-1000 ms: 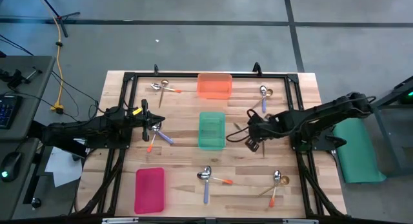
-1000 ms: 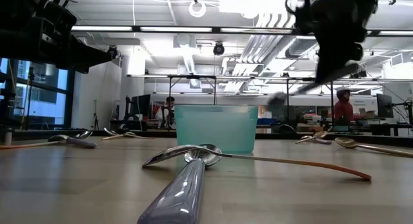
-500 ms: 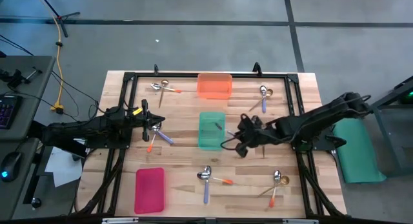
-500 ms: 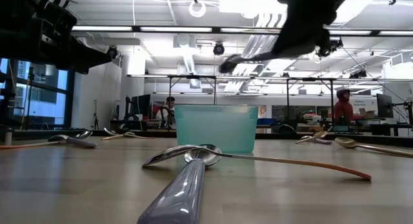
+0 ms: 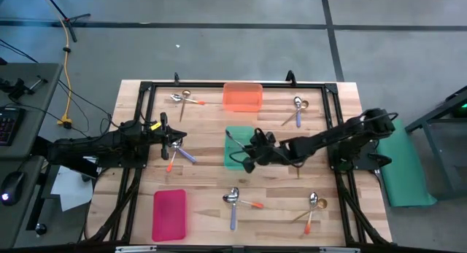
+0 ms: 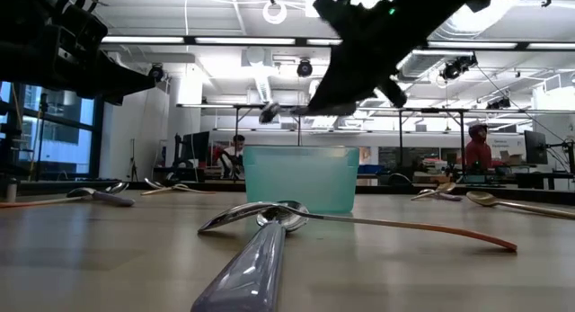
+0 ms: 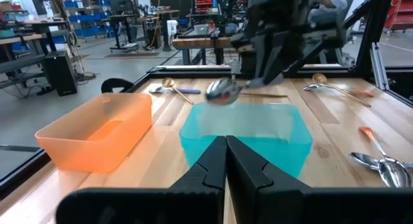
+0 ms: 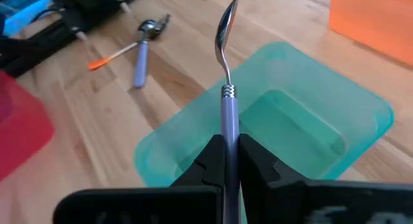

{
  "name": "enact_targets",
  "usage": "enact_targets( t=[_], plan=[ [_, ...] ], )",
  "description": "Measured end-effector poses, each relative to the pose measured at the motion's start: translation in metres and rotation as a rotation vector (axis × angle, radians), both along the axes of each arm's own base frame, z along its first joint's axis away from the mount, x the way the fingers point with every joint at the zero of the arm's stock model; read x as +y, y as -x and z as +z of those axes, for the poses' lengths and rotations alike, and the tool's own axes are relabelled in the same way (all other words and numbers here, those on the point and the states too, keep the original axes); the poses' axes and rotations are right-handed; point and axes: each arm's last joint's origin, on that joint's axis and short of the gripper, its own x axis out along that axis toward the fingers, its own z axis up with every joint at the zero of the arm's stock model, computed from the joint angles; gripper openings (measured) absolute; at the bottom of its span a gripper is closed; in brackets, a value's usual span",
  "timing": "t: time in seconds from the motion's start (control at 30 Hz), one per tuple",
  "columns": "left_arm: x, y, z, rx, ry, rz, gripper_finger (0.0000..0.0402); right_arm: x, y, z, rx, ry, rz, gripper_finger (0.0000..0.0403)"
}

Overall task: Sort silverware by color (type)
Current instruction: Put the purple spoon into the green bin, then put the gold spoon into the orange bin

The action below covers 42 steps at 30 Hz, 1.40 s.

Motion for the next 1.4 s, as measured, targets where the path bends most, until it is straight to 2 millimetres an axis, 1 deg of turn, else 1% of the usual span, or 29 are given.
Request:
enact_targets(
  t=[0.17,0.3,0.5,0.6,0.73,0.97,1.07,1.2,1.3,1.4],
  plan=[
    [0.000,0.000,0.000,0.000,0.000,0.000,0.0000,-0.006,-0.007,-0.016,0.023,-0.034,-0.044,0.0003],
    [0.000,0.000,0.000,0.000,0.000,0.000,0.0000,-0.005,-0.010,-0.028,0.045,-0.053,-0.069,0.0003],
    [0.000,0.000,0.000,0.000,0.000,0.000,0.0000,-0.010,-0.014,-0.044,0.087,-0.047,-0.087,0.0003],
    [0.000,0.000,0.000,0.000,0.001,0.000,0.0000,-0.014,-0.015,-0.049,0.100,-0.046,-0.099,0.0003],
    [0.000,0.000,0.000,0.000,0.001,0.000,0.0000,-0.017,-0.016,-0.049,0.105,-0.039,-0.099,0.0015],
    [0.000,0.000,0.000,0.000,0.001,0.000,0.0000,-0.017,-0.016,-0.049,0.129,-0.018,-0.052,0.0062],
    [0.000,0.000,0.000,0.000,0.001,0.000,0.0000,-0.017,-0.015,-0.046,0.133,-0.002,-0.019,0.0080],
    [0.000,0.000,0.000,0.000,0.001,0.000,0.0000,-0.017,-0.016,-0.032,0.158,0.007,0.125,0.0090],
    [0.000,0.000,0.000,-0.001,0.001,0.000,0.0000,-0.015,-0.012,-0.011,0.162,0.046,0.236,0.0079],
    [0.000,0.000,0.000,0.000,0.001,0.000,0.0000,-0.010,-0.001,0.008,0.176,0.139,0.308,0.0051]
  ],
)
